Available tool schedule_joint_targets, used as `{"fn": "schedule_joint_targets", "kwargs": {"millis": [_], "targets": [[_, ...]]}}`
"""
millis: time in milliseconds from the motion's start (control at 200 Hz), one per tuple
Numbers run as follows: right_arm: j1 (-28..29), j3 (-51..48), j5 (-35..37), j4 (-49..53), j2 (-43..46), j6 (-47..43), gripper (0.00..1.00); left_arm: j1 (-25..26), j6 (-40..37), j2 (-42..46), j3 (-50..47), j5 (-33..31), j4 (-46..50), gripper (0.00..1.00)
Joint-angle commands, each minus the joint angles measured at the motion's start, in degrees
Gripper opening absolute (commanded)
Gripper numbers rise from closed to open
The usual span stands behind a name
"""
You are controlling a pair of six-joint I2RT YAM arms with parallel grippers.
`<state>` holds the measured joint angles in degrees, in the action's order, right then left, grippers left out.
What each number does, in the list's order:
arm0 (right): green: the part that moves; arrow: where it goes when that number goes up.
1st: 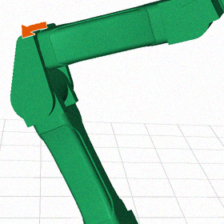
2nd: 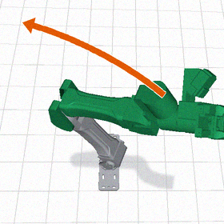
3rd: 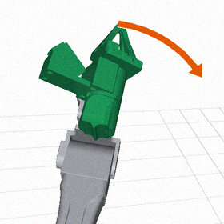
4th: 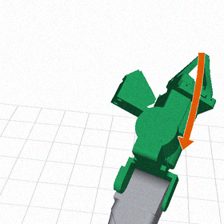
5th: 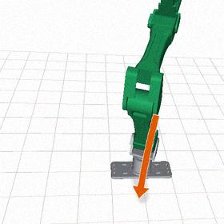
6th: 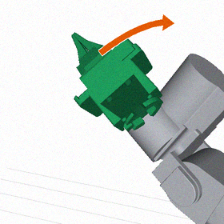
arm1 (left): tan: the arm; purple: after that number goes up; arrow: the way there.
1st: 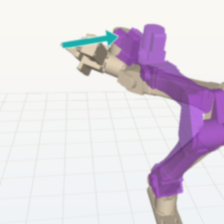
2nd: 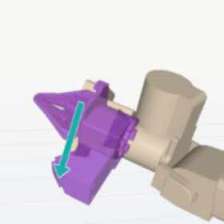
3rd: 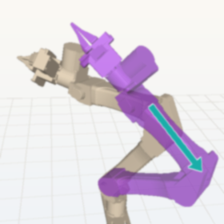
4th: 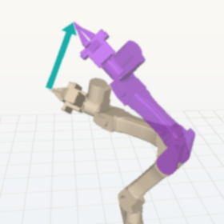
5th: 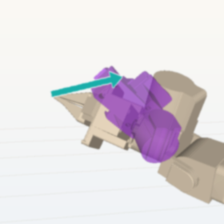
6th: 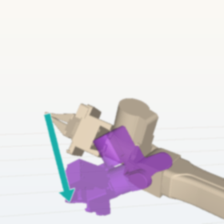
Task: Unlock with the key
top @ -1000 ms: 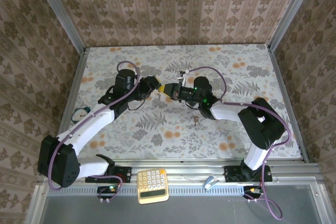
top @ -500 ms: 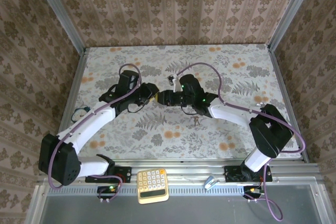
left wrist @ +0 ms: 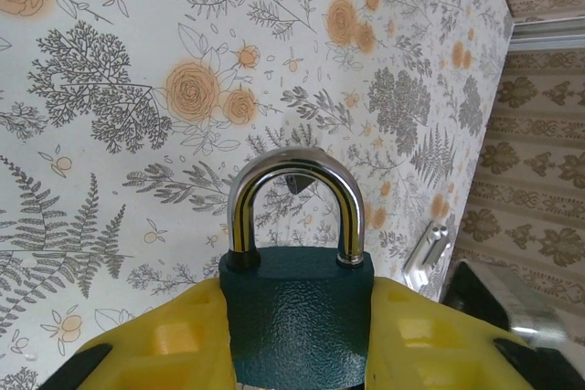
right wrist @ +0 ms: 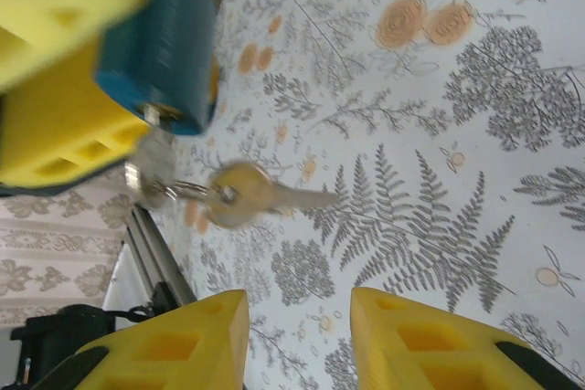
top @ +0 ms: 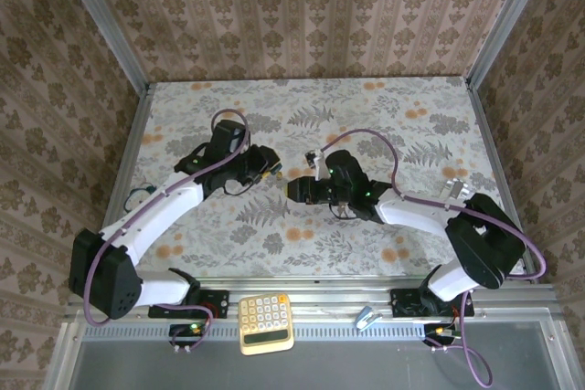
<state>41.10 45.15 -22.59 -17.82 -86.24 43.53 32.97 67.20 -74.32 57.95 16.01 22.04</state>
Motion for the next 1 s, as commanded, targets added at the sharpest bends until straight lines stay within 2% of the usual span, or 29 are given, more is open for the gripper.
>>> {"fn": "schedule_joint_targets", "kwargs": {"millis": [0,70,215,295,410,680,990], "targets": [[-0.06,-0.24,2.04,-4.32,3.36,0.29,0.39,0.25,-1.02,-0.55,1.99,-0.51,0.81,0.12],[-0.06,0.31,3.05,-4.1,4.05,0.3,0.41,0.31,-1.02,-0.64,2.0,-0.37,0.88,0.12],[-0.06,2.87,2.36,-2.99,2.85,0.22,0.33,0.34,-1.01,-0.73,2.01,-0.19,0.56,0.12],[-0.06,3.56,1.34,-3.42,1.88,0.77,0.26,0.32,-0.93,-0.7,1.99,-0.07,0.48,0.12],[0.2,3.83,0.84,-3.84,1.51,0.72,0.3,0.27,-0.97,-0.82,1.91,-0.1,0.6,0.12],[0.44,6.2,1.75,-0.55,-0.94,0.46,0.32,0.33,-0.93,-1.23,2.32,0.07,0.29,0.13],[0.86,6.97,1.33,-0.37,-3.07,0.75,0.21,0.3,-0.85,-1.77,2.68,0.16,0.23,0.12]]}}
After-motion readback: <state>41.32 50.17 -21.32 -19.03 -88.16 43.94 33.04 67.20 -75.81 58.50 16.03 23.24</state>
